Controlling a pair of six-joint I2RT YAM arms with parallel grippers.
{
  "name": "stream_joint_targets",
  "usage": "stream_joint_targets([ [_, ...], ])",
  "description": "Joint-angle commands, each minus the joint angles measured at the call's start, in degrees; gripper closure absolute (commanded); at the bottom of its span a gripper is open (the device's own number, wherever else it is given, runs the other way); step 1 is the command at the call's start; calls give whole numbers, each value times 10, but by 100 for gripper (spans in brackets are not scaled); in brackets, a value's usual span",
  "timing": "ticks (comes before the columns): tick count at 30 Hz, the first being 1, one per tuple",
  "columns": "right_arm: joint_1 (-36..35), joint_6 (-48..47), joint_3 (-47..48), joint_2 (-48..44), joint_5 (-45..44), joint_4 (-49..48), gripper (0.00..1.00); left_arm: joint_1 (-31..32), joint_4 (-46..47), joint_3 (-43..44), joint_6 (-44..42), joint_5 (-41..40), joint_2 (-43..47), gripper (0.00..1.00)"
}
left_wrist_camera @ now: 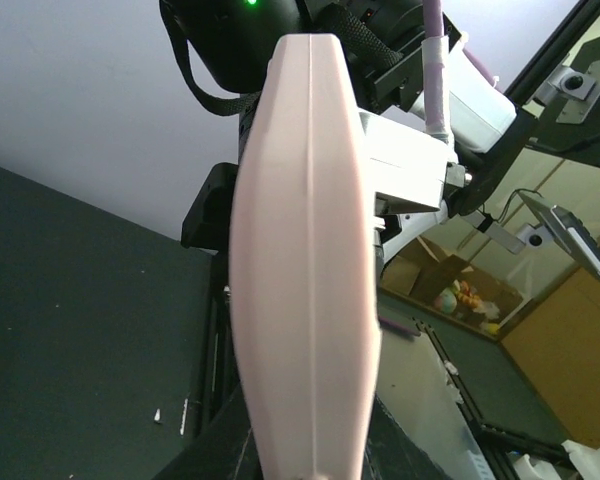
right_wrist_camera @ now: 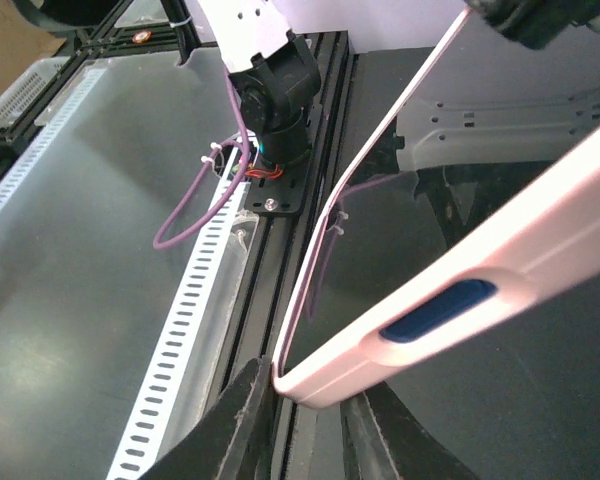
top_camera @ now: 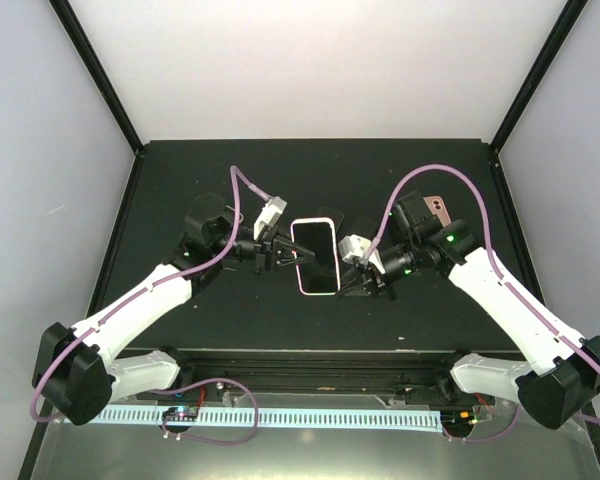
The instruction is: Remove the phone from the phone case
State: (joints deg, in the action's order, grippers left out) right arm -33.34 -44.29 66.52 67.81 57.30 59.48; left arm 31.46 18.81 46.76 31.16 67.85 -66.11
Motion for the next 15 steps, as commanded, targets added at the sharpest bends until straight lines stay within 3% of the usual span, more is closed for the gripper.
stream_joint_targets([
  [1,-4,-13,24,9,1,-13,82,-2,32,21,8,20,-1,98],
  [15,-4,-131,112,85,-102,5,89,-2,20,80,136,109,-20,98],
])
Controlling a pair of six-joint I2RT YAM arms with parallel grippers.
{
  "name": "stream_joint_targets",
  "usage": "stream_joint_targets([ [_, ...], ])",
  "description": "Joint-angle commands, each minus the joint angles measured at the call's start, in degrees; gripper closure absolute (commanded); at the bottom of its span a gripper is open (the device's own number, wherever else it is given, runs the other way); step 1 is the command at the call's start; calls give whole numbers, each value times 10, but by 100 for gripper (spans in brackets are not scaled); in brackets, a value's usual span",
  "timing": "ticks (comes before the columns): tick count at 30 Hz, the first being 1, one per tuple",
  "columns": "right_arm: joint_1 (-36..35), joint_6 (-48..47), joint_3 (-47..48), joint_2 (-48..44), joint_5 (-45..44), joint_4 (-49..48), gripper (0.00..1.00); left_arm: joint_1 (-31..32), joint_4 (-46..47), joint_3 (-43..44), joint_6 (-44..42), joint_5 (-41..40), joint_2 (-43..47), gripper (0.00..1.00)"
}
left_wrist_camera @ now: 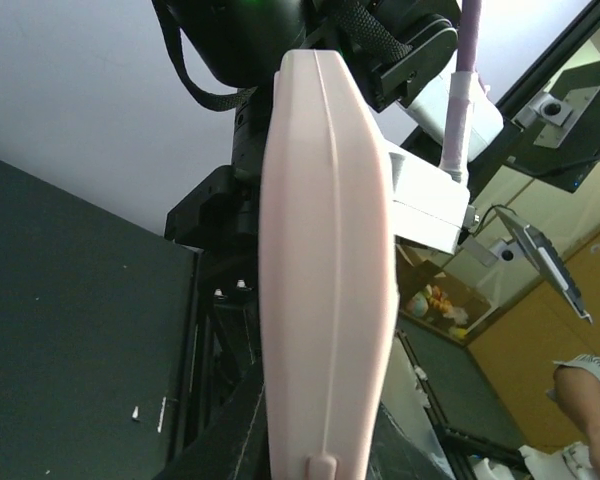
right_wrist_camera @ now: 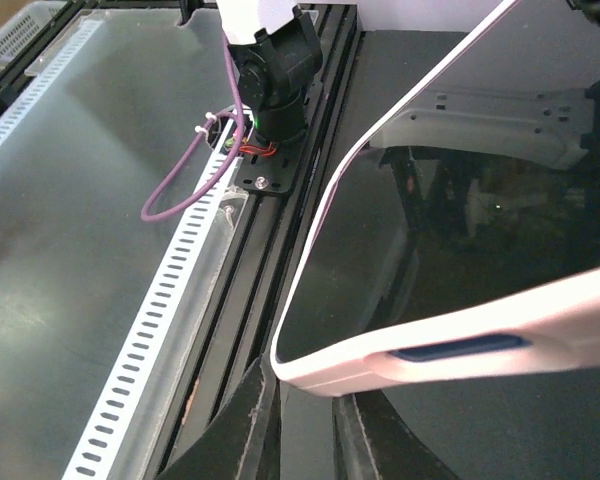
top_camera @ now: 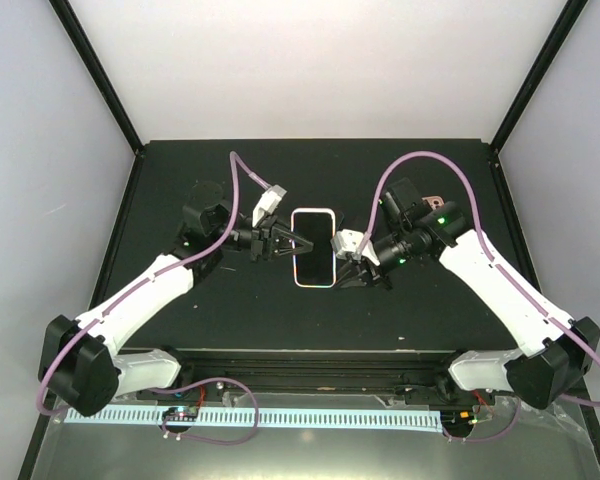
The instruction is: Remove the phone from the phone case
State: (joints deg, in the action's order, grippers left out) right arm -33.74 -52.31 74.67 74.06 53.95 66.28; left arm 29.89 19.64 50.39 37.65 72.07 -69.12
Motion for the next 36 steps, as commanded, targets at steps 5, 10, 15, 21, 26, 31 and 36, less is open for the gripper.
stream_joint_targets([
  [5,1,-34,43,39,-68,-82,91,14,12,41,88,68,25,99],
  [10,10,51,11,42,-24,-151,91,13,10,35,93,64,35,98],
  [15,21,73,-4,28,45,-139,73,14,-67,38,20,44,39,99],
  [21,21,67,-72,-39,26,-108,53,5,-159,47,-114,-22,52,98],
  [26,20,69,-110,-66,24,-81,50,3,-153,19,-168,-120,88,98],
  [31,20,160,-112,-63,15,-141,50,2,-107,-14,-164,-145,106,98],
  [36,20,190,-68,-39,11,-160,51,3,-83,-16,-145,-112,96,98],
])
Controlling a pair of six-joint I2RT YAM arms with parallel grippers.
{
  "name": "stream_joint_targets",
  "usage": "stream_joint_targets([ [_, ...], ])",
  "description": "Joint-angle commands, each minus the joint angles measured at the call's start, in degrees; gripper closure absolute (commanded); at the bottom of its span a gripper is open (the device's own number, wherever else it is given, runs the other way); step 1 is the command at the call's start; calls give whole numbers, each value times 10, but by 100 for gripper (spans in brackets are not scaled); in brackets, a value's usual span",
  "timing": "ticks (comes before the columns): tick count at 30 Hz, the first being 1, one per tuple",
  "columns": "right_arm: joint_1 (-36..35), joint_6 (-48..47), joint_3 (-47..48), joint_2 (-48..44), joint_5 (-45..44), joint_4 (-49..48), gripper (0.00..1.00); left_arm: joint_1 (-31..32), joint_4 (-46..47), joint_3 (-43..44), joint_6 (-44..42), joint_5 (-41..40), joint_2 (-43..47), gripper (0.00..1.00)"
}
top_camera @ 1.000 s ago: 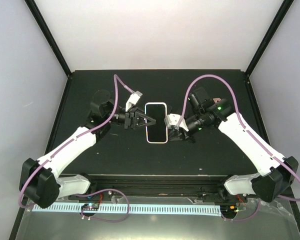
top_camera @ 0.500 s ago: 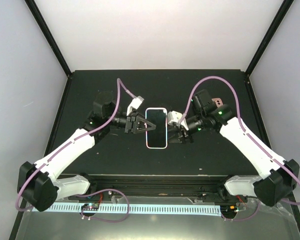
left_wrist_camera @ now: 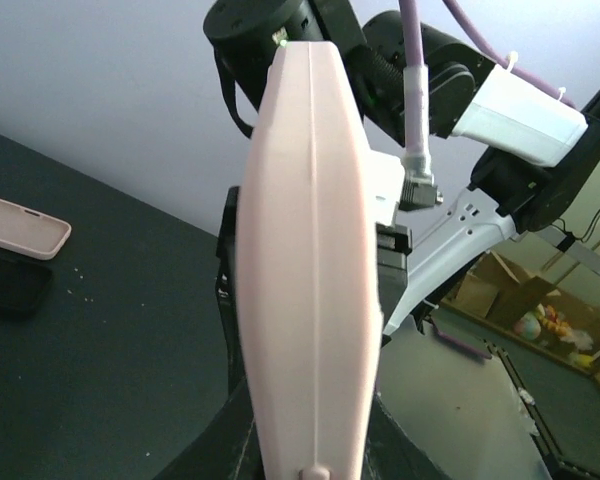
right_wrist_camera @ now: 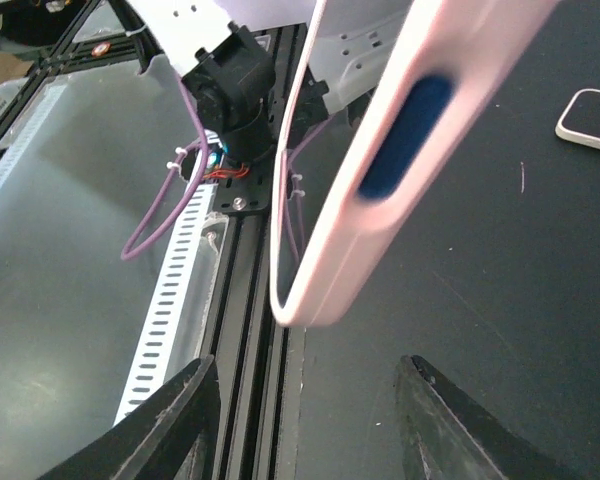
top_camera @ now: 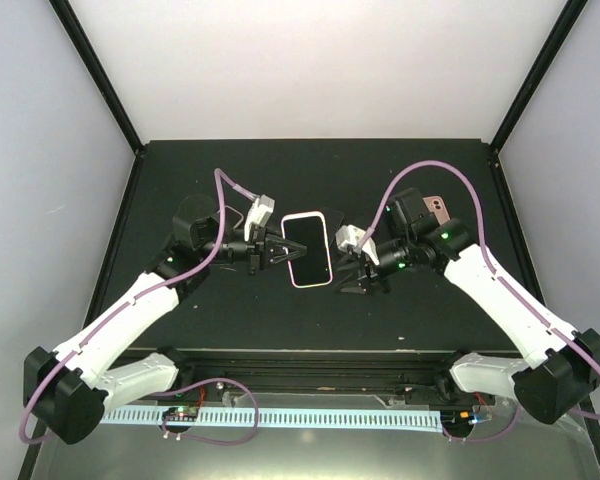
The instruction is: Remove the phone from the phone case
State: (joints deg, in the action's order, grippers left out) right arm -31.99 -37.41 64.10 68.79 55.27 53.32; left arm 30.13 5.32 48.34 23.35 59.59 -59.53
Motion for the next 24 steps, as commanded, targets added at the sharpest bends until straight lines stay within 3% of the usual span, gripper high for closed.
stream_joint_targets([
  [1,3,37,45,16,5,-26,51,1,60,4,-2,12,1,98],
  [8,1,-26,50,13,49,15,58,0,73,-7,13,9,3,98],
  [18,-3,-72,59,12,28,31,76,1,92,-11,46,24,-6,99],
  [24,-9,-92,72,27,20,25,82,0,139,-20,96,49,-23,98],
])
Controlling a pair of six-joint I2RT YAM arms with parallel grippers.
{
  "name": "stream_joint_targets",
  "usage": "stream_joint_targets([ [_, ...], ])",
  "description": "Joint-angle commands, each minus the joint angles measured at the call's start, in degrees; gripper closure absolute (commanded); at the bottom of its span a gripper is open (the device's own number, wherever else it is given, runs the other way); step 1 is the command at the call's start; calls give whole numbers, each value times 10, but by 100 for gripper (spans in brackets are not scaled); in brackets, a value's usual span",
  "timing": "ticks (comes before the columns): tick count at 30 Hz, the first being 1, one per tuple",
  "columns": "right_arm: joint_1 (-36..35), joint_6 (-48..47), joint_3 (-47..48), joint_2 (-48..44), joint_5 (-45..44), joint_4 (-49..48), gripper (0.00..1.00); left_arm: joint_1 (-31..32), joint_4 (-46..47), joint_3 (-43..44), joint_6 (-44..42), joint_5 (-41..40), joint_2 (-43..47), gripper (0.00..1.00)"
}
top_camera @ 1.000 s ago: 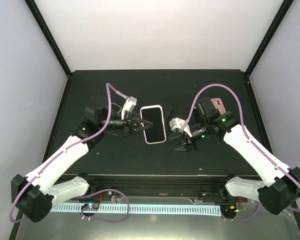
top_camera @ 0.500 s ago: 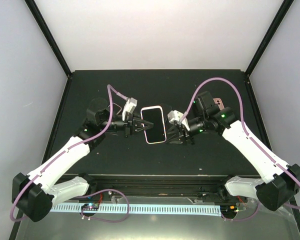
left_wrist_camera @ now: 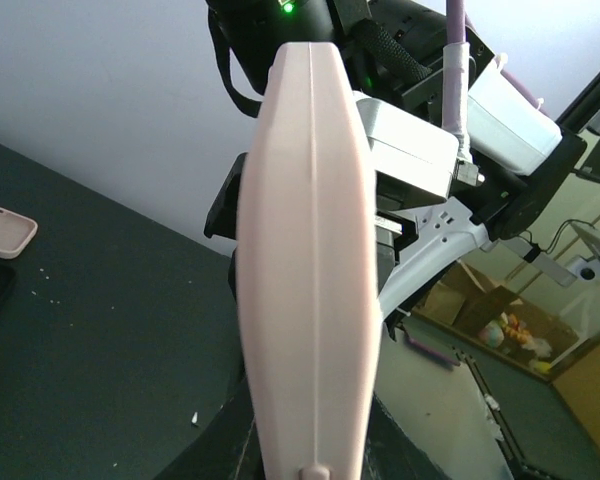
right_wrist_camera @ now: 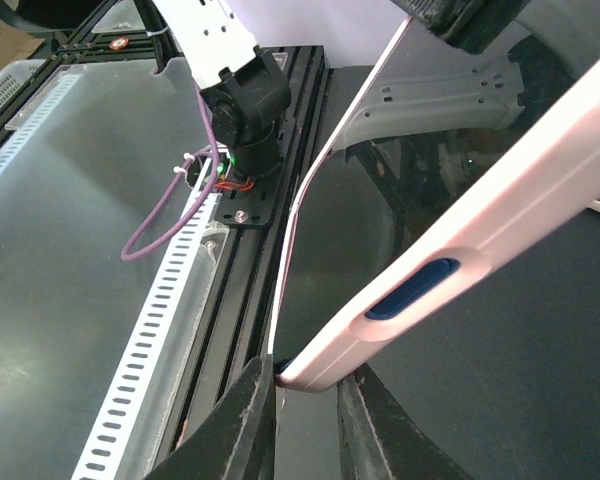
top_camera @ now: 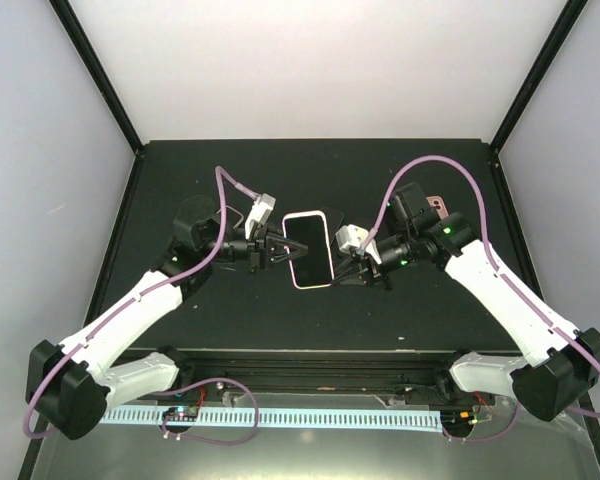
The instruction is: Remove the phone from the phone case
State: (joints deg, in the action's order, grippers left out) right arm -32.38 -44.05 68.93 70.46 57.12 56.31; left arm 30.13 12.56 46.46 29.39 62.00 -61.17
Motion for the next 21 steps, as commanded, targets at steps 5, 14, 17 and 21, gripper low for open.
stream_joint_targets([
  [5,-5,-34,23,27,-2,-25,85,0,126,-13,95,38,-8,98],
  [14,-5,-106,58,46,-64,-17,87,6,139,3,171,70,-11,98],
  [17,-5,-114,67,51,-79,-22,87,11,141,-2,185,69,0,99],
  [21,-5,-114,72,58,-94,-28,86,18,146,-6,201,63,10,98],
])
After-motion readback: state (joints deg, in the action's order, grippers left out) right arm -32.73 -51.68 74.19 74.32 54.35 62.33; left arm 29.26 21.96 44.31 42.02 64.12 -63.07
